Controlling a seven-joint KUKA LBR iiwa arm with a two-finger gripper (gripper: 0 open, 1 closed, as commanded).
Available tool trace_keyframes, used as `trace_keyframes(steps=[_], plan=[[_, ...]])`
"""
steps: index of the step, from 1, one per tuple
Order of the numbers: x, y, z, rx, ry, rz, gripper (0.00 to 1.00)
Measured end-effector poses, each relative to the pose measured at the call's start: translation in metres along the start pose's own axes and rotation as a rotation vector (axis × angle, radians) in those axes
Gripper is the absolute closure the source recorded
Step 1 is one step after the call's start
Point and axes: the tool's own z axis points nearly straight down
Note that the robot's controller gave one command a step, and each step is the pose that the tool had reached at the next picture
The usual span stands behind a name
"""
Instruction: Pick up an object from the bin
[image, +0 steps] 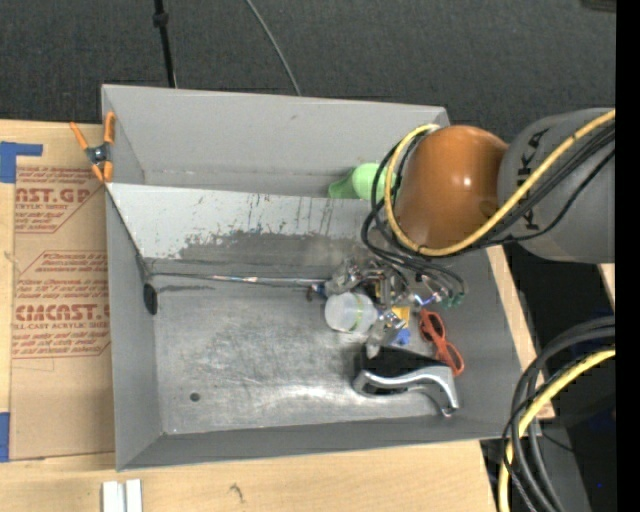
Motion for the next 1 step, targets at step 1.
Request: trace_keyframes(steps=[1], plan=[[-0.0004,-0.0198,0.0018,0.005,-0.007,0.058,0.00]])
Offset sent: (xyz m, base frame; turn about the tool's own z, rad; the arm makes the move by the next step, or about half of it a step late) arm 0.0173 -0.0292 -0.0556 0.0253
